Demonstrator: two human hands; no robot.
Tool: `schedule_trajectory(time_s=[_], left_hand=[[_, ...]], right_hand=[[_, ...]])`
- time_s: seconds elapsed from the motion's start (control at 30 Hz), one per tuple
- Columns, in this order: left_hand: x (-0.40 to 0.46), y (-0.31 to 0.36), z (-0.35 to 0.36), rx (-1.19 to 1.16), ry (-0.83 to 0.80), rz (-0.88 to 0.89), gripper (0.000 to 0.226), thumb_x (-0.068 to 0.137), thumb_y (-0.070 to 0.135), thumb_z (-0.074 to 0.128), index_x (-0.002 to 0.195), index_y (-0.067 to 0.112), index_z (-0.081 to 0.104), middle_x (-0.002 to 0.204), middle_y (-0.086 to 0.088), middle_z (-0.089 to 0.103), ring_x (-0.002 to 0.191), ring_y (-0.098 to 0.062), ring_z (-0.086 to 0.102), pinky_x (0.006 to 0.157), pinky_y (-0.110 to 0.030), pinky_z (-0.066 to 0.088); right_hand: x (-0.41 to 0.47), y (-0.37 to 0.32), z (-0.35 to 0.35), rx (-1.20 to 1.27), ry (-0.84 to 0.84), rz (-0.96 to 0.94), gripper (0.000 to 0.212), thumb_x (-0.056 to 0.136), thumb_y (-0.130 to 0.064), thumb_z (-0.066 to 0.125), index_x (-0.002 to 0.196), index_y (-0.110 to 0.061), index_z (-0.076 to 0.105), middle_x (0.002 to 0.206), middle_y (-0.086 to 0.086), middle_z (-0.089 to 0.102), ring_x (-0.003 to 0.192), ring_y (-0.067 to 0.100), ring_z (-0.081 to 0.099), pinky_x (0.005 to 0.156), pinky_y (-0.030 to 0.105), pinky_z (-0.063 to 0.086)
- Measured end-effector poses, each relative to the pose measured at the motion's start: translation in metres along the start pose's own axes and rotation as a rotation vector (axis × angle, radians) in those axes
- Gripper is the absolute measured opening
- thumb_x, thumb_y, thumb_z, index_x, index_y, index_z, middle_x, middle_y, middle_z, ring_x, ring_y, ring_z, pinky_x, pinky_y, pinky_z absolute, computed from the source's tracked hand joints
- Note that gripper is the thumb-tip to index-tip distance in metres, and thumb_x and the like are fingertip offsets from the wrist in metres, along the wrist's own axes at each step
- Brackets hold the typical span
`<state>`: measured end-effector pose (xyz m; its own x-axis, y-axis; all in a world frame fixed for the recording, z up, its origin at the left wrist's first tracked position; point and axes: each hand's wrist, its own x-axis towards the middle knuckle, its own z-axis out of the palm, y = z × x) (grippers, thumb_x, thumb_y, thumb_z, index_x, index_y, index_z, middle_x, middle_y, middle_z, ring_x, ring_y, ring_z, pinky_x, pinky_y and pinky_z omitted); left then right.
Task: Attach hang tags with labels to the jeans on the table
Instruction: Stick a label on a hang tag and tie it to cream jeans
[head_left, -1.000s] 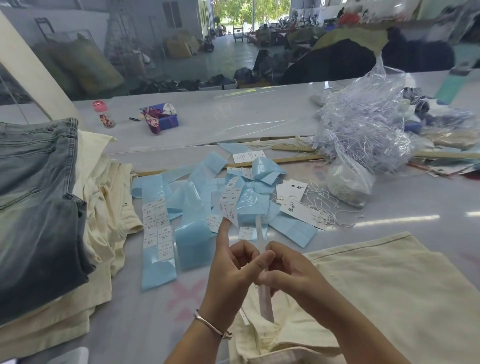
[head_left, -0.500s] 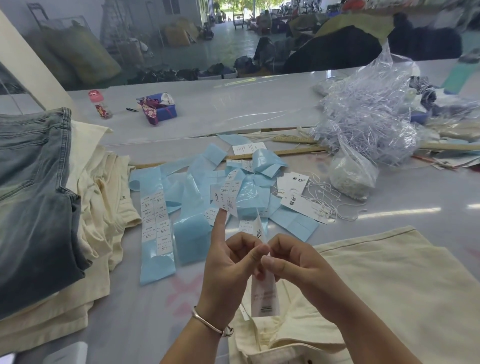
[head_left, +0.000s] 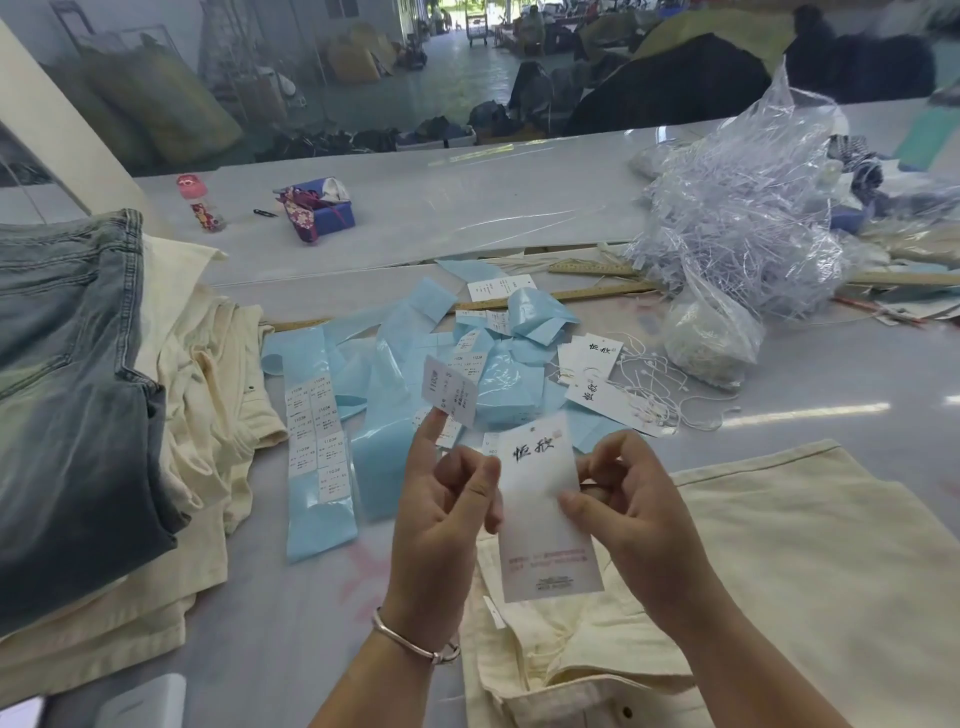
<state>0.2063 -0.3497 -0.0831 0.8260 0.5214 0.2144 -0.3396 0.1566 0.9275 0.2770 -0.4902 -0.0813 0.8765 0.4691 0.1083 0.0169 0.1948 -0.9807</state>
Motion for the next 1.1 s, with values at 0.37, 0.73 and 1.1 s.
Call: schedule_trajectory(time_s=[0.37,0.73,1.1], left_hand=[[0.002,0.031,-0.001,0.282,-0.003,-0.054,0.025,0.063,0.047,0.074,0.075,0.025,0.074,0.127,0.022,0.053,0.125,-0.01,0.052,0.107,-0.043,0.041],[-0.003,0.018,0.016,0.294,0.038,-0.171,0.026,0.065,0.032,0.077,0.087,0.017,0.077,0.129,0.022,0.053,0.122,-0.007,0.054,0.107,-0.049,0.041],[-0.016,0.006,0.022,0.536,0.117,0.034,0.026,0.072,0.045,0.071,0.097,0.045,0.064,0.126,0.016,0.048,0.115,-0.001,0.053,0.086,-0.029,0.052]], right_hand=[[0.001,-0.001,-0.011,0.087,-0.064,0.129,0.067,0.071,0.025,0.063,0.122,-0.018,0.064,0.108,0.01,0.072,0.088,0.023,0.068,0.07,0.03,0.056],[-0.002,-0.009,-0.001,0.101,-0.189,0.065,0.072,0.072,0.026,0.062,0.131,-0.015,0.057,0.113,0.012,0.07,0.103,0.025,0.066,0.08,0.036,0.057],[-0.006,-0.007,0.005,0.232,-0.14,0.043,0.071,0.067,0.008,0.07,0.133,-0.013,0.054,0.106,0.017,0.071,0.097,0.024,0.068,0.082,0.033,0.055]])
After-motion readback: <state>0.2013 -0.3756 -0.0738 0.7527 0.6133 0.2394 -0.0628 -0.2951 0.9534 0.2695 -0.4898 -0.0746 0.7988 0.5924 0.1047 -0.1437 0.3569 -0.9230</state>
